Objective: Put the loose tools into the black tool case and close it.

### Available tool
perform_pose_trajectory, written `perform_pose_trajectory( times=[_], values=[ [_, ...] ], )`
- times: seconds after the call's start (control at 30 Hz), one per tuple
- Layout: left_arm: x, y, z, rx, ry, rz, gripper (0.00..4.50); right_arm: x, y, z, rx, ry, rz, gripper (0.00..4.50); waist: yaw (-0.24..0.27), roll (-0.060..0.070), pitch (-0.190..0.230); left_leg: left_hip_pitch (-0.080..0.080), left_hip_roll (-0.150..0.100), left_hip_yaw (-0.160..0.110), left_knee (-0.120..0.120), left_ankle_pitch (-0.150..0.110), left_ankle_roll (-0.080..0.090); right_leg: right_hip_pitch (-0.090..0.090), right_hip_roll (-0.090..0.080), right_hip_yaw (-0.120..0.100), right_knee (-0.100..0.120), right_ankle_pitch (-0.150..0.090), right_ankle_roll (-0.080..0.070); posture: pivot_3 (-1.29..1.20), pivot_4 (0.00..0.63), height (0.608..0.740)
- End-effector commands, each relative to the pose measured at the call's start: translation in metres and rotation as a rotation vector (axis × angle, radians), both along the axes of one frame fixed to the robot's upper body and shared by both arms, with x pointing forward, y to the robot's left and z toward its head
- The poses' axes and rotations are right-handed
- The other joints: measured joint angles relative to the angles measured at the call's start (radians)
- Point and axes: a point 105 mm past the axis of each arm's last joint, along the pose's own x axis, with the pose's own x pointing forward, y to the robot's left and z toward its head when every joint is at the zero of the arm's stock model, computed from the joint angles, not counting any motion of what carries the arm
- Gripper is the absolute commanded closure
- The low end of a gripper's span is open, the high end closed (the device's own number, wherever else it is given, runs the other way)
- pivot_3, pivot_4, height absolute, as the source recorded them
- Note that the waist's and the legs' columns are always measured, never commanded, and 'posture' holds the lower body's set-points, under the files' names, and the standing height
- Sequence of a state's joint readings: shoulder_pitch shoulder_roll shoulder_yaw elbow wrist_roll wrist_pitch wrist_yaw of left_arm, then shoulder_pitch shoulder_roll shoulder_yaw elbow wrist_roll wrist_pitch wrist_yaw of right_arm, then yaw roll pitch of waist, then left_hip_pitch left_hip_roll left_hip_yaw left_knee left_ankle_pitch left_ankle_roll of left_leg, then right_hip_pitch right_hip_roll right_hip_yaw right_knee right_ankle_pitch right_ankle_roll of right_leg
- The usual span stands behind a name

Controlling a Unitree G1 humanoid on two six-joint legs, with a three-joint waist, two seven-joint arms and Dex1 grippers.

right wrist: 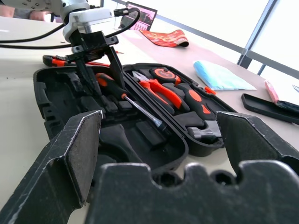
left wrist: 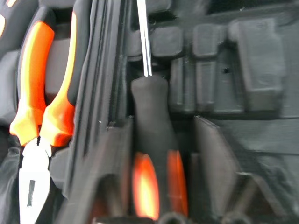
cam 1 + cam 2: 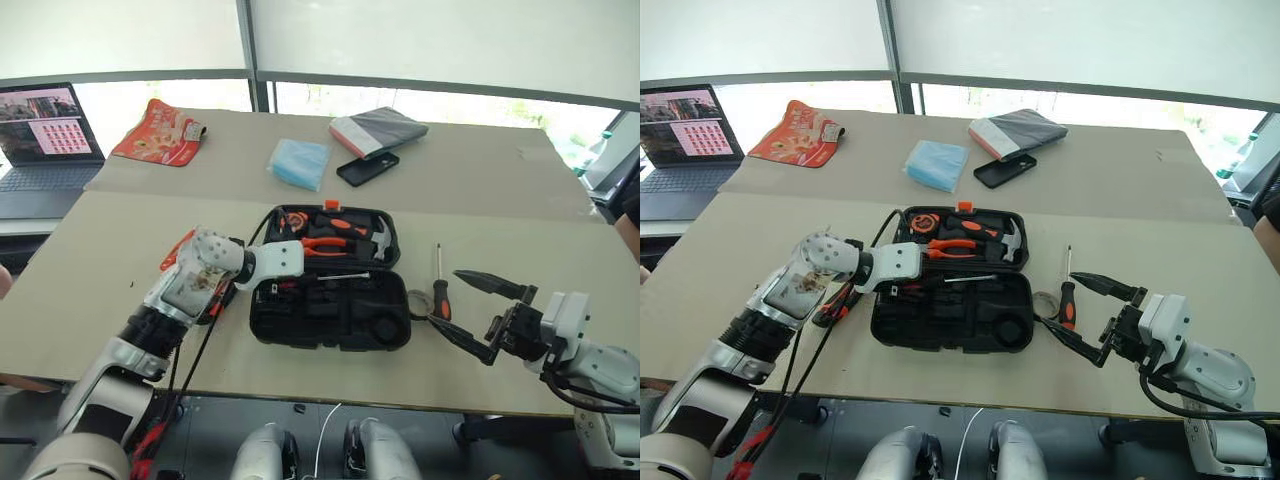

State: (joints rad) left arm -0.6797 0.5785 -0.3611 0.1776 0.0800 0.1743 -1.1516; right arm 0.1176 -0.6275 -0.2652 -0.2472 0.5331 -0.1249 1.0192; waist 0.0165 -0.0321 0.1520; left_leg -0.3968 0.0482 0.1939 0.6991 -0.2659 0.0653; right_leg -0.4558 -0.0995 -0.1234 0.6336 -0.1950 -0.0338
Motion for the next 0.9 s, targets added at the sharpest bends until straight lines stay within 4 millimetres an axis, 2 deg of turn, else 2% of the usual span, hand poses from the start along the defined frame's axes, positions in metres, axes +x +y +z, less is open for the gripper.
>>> perform_pose_trajectory(
  times=[0.03, 0.17, 0.2, 0.23, 0.27, 0.3, 0.43, 0.57, 0.9],
  values=[
    [-0.002, -0.016, 0.044, -0.28, -0.092, -0.003, 1.59, -0.003, 0.001, 0.011, -0.001, -0.04, 0.001, 0.0, 0.005, 0.0, 0.0, -0.001, 0.0, -0.001, 0.001, 0.0, 0.001, 0.0, 0.0, 0.0, 0.0, 0.0, 0.0, 0.0, 0.15, 0.74],
    [0.003, -0.016, 0.045, -0.371, -0.06, 0.063, 1.59, -0.004, 0.002, 0.011, 0.006, -0.036, -0.003, 0.0, 0.004, 0.0, 0.0, -0.003, 0.0, -0.002, 0.004, -0.002, 0.003, 0.0, 0.0, 0.0, -0.001, 0.001, 0.001, 0.0, 0.15, 0.74],
    [0.005, -0.016, 0.044, -0.384, -0.05, 0.083, 2.1, -0.005, 0.003, 0.011, 0.01, -0.035, -0.005, 0.0, 0.003, 0.0, 0.0, -0.003, 0.0, -0.002, 0.004, -0.002, 0.003, 0.0, 0.0, 0.0, -0.001, 0.001, 0.001, 0.0, 0.15, 0.74],
    [0.008, -0.016, 0.044, -0.404, -0.045, 0.103, 2.24, -0.005, 0.004, 0.011, 0.013, -0.034, -0.007, 0.0, 0.002, 0.0, 0.0, -0.003, 0.0, -0.002, 0.004, -0.002, 0.003, 0.0, 0.0, 0.0, -0.001, 0.001, 0.001, 0.0, 0.15, 0.74],
    [0.011, -0.017, 0.042, -0.426, -0.023, 0.132, 2.73, -0.005, 0.004, 0.01, 0.015, -0.033, -0.008, 0.0, 0.001, 0.0, 0.0, -0.003, 0.0, -0.002, 0.004, -0.001, 0.002, 0.0, 0.0, 0.0, -0.001, 0.001, 0.001, 0.0, 0.15, 0.74],
    [0.014, -0.018, 0.039, -0.43, -0.014, 0.15, 2.99, -0.006, 0.005, 0.01, 0.017, -0.031, -0.009, 0.0, 0.001, 0.0, 0.0, -0.003, 0.0, -0.002, 0.004, -0.001, 0.002, 0.0, 0.001, 0.0, 0.0, 0.001, 0.002, 0.0, 0.15, 0.74],
    [0.01, -0.021, 0.013, -0.349, 0.041, 0.142, 4.38, -0.004, 0.005, 0.011, 0.023, -0.034, -0.02, 0.0, -0.005, 0.0, 0.0, -0.002, 0.0, -0.002, 0.004, -0.001, 0.002, 0.0, 0.001, 0.0, 0.0, 0.001, 0.002, 0.0, 0.15, 0.74],
    [-0.005, -0.014, -0.011, -0.259, 0.131, 0.112, 4.45, -0.003, 0.003, 0.012, 0.025, -0.04, -0.038, 0.0, -0.006, 0.0, 0.0, -0.002, 0.0, -0.001, 0.003, -0.001, 0.001, 0.0, 0.002, 0.0, 0.0, 0.001, 0.002, 0.0, 0.15, 0.74],
    [-0.002, -0.013, -0.037, -0.212, 0.178, 0.175, 4.45, -0.01, -0.001, 0.009, 0.037, -0.029, -0.093, 0.0, -0.004, 0.009, -0.007, 0.0, 0.0, -0.002, 0.003, -0.002, 0.003, 0.003, 0.001, 0.0, 0.0, 0.001, 0.002, 0.0, 0.15, 0.74]
  ],
)
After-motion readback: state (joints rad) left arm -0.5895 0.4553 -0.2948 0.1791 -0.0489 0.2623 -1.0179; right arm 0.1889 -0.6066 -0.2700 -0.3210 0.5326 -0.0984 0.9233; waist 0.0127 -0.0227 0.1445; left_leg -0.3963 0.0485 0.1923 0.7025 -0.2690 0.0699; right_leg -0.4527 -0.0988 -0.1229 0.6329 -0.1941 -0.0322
